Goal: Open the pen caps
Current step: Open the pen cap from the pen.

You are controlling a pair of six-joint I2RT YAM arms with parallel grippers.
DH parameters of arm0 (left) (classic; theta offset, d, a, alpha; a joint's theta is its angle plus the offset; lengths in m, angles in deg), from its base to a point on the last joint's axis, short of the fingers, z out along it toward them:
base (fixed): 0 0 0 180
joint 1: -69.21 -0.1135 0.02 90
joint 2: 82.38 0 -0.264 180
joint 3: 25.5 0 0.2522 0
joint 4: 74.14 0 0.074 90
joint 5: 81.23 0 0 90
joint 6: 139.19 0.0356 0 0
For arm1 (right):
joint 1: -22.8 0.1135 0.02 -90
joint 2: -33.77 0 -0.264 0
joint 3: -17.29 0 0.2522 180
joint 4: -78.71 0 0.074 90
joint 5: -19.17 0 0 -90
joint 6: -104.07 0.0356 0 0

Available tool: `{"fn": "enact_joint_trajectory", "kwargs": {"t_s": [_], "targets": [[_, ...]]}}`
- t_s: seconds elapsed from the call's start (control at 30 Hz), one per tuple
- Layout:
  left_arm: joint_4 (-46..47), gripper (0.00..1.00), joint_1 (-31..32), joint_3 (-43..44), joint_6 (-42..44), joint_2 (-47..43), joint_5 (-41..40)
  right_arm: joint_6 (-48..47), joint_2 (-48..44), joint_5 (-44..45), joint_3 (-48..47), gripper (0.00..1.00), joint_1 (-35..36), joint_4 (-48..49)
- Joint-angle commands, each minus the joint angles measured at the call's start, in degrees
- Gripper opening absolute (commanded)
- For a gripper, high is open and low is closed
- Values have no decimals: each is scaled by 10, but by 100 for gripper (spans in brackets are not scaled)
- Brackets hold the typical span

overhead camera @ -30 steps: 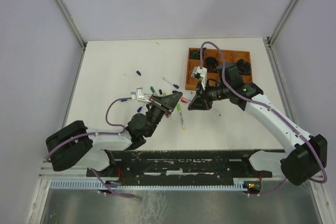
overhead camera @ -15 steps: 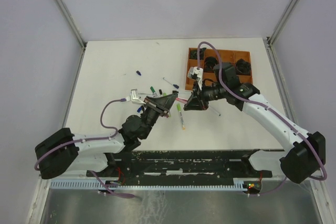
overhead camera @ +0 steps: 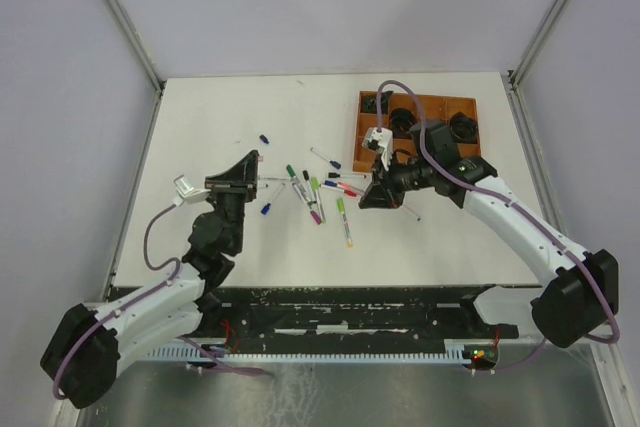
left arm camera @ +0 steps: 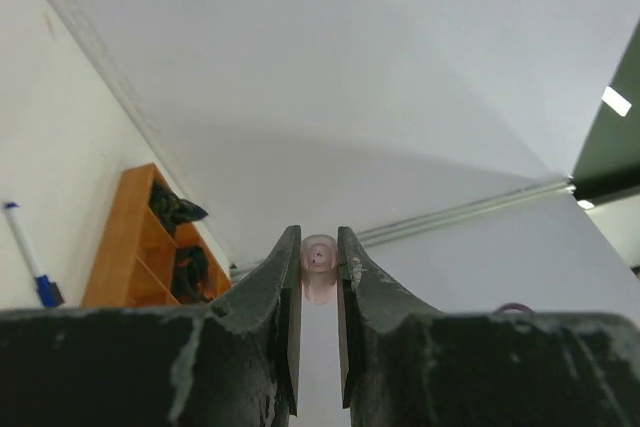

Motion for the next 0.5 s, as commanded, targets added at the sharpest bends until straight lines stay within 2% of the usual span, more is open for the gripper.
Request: {"fn": "enact_joint_trajectory", "kwargs": {"t_s": [0.0,0.13,0.23,0.37,0.47], "targets": [[-140,3,-51,22,17,-36,-24,5,-1,46,-9,1,-21,0],[-236,3,-127,45,79,-24,40,-1,-3,92,-11,1,-42,-4],[-255,3,-205,66,118,23,147,-16,-6,123,-11,1,-46,-10],[-270,3,-298,125,182,138,302,-40,-6,160,-15,1,-48,-23],[-305,3,-336,193,233,243,383,-59,-4,191,-15,1,-49,-30]]}}
